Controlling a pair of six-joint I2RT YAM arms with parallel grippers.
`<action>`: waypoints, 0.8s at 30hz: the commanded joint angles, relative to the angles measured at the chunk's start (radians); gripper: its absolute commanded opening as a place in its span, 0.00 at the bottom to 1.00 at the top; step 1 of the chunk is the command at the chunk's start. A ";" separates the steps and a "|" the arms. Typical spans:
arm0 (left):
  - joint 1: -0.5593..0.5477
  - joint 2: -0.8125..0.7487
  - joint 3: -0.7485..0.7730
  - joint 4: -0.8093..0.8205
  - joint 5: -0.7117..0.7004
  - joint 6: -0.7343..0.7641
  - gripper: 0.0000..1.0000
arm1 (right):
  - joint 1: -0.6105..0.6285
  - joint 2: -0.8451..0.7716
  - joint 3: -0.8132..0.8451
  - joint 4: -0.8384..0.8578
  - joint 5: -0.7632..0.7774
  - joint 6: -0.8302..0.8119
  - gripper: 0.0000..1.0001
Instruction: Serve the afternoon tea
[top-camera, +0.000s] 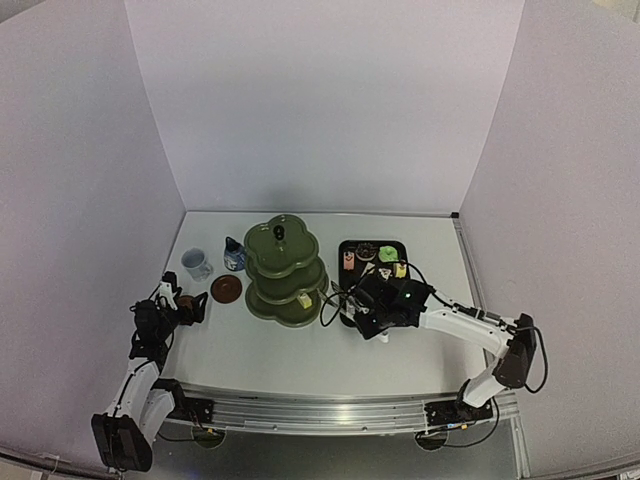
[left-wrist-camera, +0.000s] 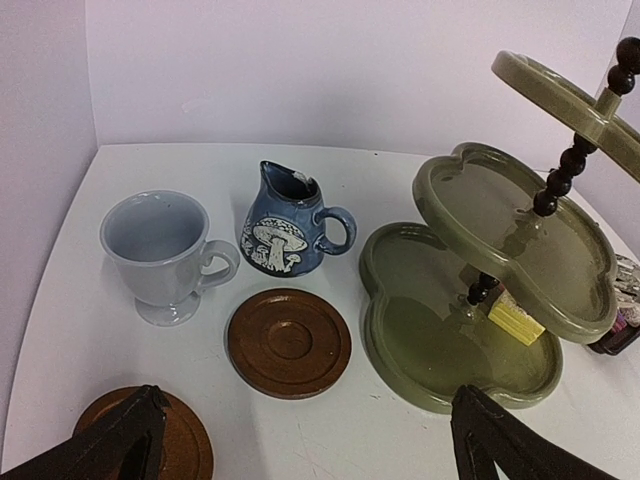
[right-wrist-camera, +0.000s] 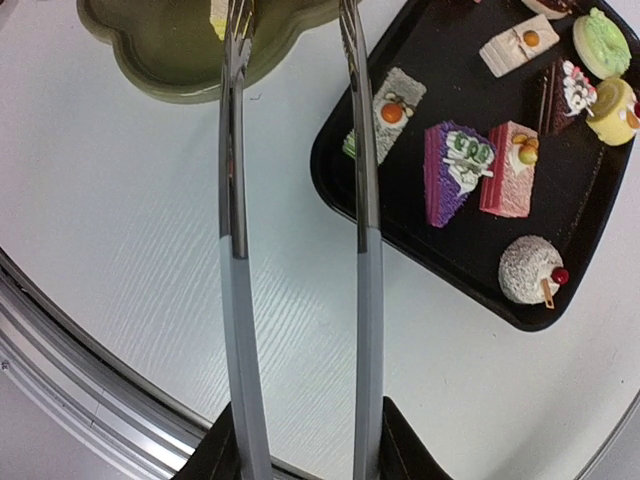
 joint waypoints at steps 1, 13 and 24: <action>-0.002 0.007 0.008 0.015 0.019 0.013 1.00 | 0.004 -0.085 -0.036 -0.061 0.037 0.101 0.36; -0.002 0.000 0.007 0.021 0.021 0.011 1.00 | 0.019 -0.147 -0.062 -0.217 0.015 0.370 0.36; -0.002 -0.006 0.009 0.014 0.027 0.013 1.00 | 0.019 -0.044 -0.042 -0.124 -0.041 0.355 0.37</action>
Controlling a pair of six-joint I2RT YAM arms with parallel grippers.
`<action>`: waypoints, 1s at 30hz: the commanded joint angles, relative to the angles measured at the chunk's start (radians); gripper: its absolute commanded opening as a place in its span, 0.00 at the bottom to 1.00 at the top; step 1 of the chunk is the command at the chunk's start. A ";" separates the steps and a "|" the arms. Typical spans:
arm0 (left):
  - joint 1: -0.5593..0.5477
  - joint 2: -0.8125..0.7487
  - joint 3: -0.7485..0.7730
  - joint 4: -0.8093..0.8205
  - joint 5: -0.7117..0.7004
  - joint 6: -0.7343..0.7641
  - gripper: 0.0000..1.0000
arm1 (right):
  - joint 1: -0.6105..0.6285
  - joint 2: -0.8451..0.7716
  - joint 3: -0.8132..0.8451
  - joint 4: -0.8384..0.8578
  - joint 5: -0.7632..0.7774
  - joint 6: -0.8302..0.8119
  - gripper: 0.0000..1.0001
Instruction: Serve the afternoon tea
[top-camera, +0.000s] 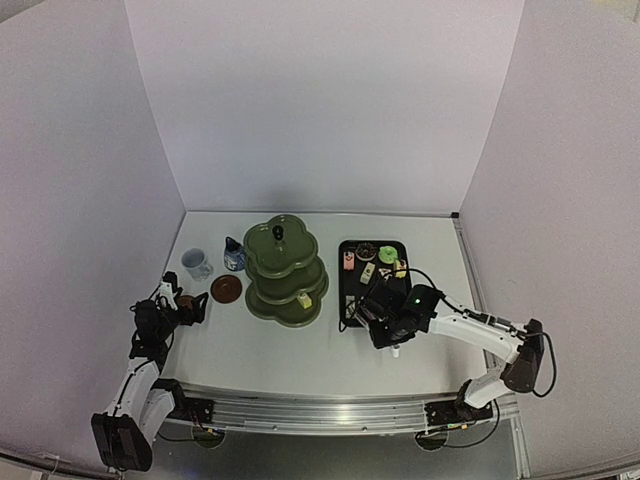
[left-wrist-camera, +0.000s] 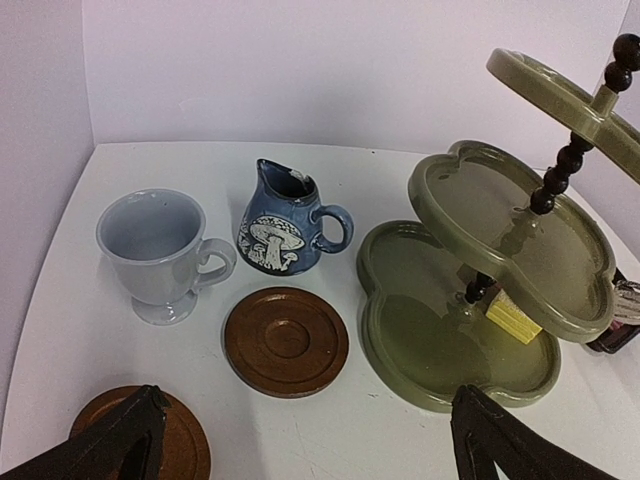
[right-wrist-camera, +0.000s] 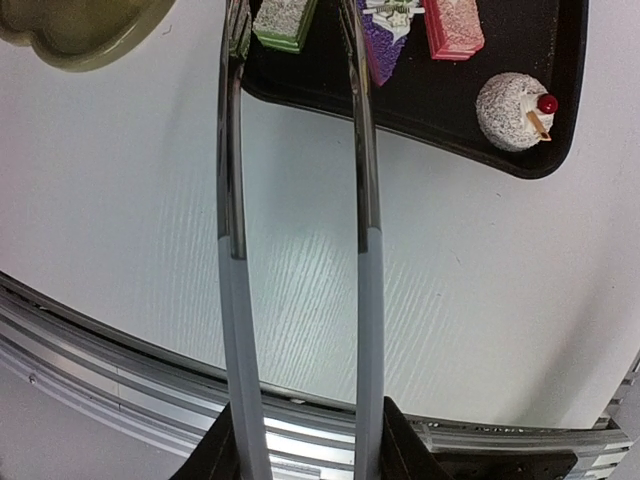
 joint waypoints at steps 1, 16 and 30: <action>-0.002 -0.011 0.010 0.012 0.021 0.014 1.00 | 0.005 0.043 0.020 0.045 0.000 0.031 0.37; -0.002 -0.023 0.110 -0.110 -0.129 0.081 1.00 | 0.006 0.118 0.020 0.110 0.028 0.014 0.35; -0.003 -0.108 0.225 -0.353 -0.218 -0.063 1.00 | 0.002 0.077 0.041 0.079 0.083 0.004 0.00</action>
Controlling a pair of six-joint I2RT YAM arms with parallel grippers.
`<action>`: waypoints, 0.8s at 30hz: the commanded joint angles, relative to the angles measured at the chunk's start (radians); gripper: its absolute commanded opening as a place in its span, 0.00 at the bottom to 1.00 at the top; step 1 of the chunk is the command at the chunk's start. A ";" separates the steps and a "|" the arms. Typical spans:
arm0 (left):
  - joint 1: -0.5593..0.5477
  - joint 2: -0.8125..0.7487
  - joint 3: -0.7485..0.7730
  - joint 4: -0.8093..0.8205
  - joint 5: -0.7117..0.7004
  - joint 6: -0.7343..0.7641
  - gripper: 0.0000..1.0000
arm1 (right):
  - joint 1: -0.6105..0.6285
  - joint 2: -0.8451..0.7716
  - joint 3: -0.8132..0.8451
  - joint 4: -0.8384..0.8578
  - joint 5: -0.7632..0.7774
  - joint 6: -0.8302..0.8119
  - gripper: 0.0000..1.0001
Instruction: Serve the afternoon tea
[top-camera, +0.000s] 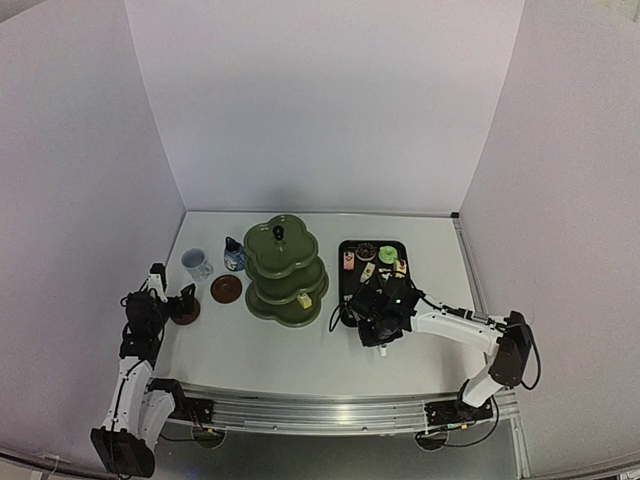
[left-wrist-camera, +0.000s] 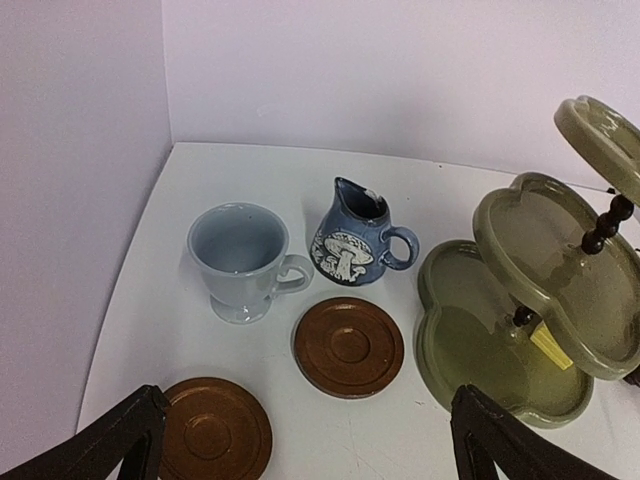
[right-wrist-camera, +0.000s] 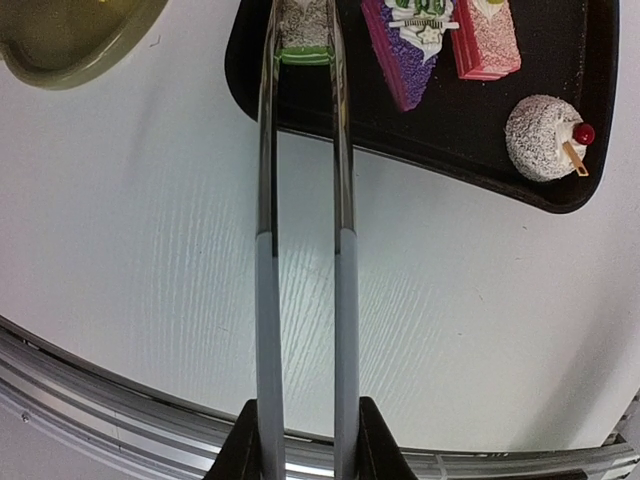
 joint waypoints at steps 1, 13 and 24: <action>-0.002 -0.045 0.047 -0.065 -0.029 -0.090 1.00 | 0.003 -0.050 0.058 -0.040 0.070 -0.010 0.00; -0.001 -0.056 -0.020 -0.015 -0.027 -0.138 1.00 | 0.040 -0.124 0.152 -0.102 -0.064 -0.260 0.00; -0.001 -0.085 -0.074 0.021 0.009 -0.198 0.99 | 0.114 0.016 0.228 0.030 -0.189 -0.471 0.00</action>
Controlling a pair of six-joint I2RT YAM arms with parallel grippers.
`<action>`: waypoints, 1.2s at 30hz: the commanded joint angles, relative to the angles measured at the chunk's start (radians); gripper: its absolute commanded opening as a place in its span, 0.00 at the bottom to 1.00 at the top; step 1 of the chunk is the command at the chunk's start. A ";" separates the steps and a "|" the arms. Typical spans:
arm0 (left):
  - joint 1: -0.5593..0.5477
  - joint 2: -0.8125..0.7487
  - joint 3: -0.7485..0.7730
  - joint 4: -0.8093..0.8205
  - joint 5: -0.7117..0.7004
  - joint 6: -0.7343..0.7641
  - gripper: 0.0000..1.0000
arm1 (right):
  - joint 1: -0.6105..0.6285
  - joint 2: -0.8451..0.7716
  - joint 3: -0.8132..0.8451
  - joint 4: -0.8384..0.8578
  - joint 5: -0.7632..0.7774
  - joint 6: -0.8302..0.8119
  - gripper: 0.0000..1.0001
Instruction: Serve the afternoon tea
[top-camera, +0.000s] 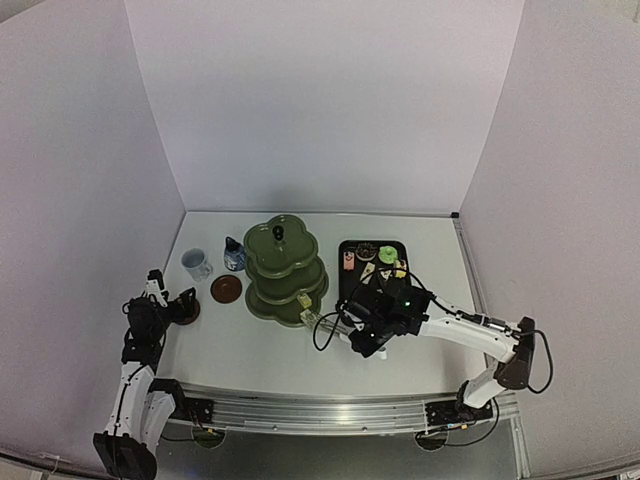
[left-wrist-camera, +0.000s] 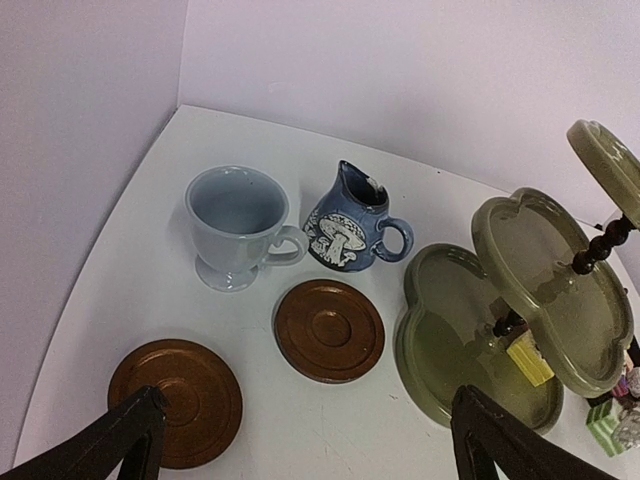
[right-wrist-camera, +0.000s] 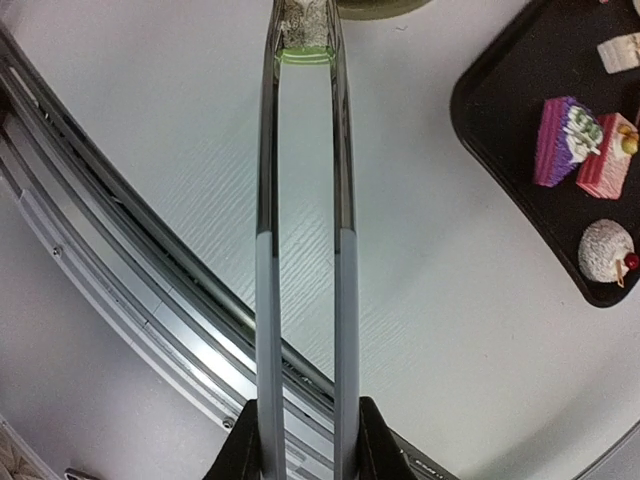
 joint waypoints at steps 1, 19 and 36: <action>-0.001 -0.038 -0.022 0.040 0.008 -0.038 0.99 | 0.009 0.061 0.070 0.138 -0.026 -0.103 0.00; 0.005 -0.071 -0.044 0.040 -0.004 -0.035 1.00 | 0.016 0.303 0.168 0.361 0.100 -0.142 0.00; 0.004 -0.081 -0.046 0.035 0.001 -0.038 1.00 | -0.001 0.377 0.163 0.391 0.177 -0.096 0.00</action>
